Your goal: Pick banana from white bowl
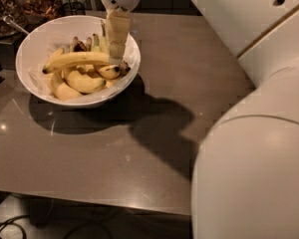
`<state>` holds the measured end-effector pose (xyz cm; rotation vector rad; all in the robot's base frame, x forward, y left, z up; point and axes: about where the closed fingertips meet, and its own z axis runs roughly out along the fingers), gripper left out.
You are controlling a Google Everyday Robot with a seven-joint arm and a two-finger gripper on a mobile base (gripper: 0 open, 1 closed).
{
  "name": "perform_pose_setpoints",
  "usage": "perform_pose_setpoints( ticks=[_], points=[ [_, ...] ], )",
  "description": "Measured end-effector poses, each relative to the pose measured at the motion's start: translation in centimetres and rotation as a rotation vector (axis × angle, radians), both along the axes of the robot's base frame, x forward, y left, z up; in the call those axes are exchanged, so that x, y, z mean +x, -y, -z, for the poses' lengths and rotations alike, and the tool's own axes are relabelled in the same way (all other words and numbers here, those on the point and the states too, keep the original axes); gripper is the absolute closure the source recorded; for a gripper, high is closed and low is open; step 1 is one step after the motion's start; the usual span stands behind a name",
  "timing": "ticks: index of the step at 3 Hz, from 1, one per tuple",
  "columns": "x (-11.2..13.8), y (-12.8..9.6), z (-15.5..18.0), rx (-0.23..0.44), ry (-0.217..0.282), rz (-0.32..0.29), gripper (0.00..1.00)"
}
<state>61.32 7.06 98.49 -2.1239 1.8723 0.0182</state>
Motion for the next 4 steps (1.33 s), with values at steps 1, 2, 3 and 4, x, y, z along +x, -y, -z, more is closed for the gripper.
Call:
perform_pose_setpoints(
  ticks=[1,2,3,4],
  points=[
    [1.3,-2.4,0.9,-0.001,-0.013,-0.033,0.2],
    [2.2,-4.2,1.7,-0.007,-0.021,-0.056,0.27],
    [2.9,-5.3,2.5,-0.013,-0.033,-0.063,0.34],
    [3.4,-6.0,3.4,-0.02,-0.046,-0.068,0.41]
  ],
)
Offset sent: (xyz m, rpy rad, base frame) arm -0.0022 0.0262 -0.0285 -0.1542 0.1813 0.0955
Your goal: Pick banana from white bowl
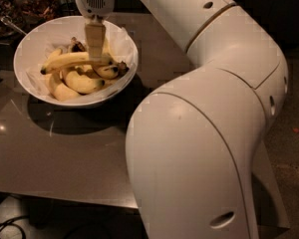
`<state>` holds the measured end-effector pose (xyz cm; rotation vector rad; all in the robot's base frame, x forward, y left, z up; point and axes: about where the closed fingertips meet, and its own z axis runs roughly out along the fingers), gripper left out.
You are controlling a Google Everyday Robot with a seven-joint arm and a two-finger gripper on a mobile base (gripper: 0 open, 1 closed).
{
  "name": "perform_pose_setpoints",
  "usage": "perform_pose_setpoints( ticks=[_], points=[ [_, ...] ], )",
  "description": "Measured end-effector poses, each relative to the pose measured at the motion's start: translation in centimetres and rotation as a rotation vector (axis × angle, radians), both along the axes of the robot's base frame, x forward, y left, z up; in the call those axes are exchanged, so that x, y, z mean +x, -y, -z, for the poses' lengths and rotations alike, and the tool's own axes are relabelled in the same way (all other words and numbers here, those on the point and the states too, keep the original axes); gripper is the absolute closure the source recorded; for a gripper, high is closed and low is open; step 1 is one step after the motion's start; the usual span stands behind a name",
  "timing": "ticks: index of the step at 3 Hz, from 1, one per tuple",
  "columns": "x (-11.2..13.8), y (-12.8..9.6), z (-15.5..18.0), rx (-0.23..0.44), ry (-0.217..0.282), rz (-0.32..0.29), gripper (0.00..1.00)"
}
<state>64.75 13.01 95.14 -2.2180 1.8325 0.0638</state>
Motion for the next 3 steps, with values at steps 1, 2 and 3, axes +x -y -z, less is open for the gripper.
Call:
perform_pose_setpoints(
  ticks=[1,2,3],
  points=[
    [0.6,-0.6,1.0,-0.009,-0.015,-0.004,0.41],
    [1.1,-1.0,2.3,-0.019,-0.037,-0.008,0.42],
    [1.5,-1.4,3.8,-0.028,-0.067,-0.011,0.42]
  ],
)
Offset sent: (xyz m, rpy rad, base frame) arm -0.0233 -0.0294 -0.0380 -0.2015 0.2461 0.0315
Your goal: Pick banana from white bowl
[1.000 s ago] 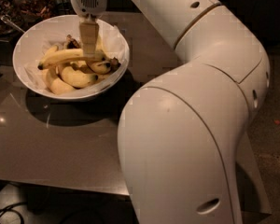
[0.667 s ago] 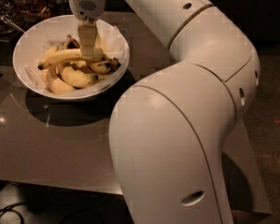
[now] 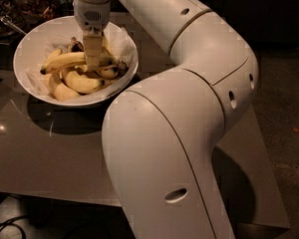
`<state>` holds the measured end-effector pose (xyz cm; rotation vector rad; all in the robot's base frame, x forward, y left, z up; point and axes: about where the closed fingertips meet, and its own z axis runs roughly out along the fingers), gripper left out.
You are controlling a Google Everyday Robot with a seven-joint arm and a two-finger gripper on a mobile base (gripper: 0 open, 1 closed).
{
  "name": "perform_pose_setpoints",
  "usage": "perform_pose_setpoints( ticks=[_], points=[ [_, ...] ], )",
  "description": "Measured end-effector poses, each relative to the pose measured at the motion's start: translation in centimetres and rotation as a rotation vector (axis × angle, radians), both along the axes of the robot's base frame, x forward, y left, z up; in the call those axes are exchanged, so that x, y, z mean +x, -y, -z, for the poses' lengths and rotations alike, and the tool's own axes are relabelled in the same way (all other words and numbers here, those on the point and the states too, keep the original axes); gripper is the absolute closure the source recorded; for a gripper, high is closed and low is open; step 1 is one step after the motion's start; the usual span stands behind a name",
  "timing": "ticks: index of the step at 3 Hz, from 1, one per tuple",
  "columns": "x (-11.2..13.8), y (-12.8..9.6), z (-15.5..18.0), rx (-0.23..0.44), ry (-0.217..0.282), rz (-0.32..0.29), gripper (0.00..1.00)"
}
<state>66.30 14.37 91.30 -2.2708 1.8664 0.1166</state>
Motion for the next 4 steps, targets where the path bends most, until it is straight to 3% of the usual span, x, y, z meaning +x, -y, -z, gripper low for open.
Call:
perform_pose_setpoints(
  ticks=[1,2,3,4],
  points=[
    [0.0,0.3,0.8,-0.018,-0.014,0.0,0.6],
    [0.9,-0.5,0.9,0.009,0.014,0.004,0.85],
    [1.1,-0.6,0.7,0.027,0.042,0.009,1.0],
    [0.0,0.8,-0.8,0.046,0.099,0.049,1.0]
  ],
)
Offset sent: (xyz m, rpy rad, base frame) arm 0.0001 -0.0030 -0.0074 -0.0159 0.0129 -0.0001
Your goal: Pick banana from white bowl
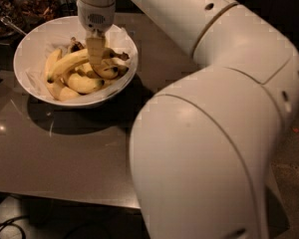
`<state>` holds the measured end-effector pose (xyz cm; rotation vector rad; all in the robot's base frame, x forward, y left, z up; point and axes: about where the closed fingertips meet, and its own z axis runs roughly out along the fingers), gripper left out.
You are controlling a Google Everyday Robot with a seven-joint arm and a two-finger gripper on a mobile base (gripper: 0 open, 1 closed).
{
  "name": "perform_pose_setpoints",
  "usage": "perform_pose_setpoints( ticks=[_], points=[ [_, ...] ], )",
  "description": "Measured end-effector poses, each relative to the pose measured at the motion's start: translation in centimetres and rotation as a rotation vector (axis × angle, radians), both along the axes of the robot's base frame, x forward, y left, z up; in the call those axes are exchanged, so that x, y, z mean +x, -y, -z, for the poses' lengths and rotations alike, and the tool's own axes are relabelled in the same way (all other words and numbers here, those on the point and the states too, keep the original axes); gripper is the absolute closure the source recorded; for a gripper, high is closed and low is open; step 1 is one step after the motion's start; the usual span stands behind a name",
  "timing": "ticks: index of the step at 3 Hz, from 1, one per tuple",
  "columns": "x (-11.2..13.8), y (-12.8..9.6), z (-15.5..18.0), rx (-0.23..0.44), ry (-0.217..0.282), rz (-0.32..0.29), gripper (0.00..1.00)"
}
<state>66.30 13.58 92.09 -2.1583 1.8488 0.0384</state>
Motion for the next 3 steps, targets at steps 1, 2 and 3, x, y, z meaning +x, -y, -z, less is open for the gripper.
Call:
perform_pose_setpoints(
  ticks=[1,2,3],
  points=[
    [-4.8,1.7,-1.3,-0.021,0.044,0.013,1.0],
    [-5.0,1.8,-1.4,-0.022,0.045,0.011,1.0],
    [-6.1,2.0,-1.8,-0.009,0.062,0.011,1.0]
  ],
)
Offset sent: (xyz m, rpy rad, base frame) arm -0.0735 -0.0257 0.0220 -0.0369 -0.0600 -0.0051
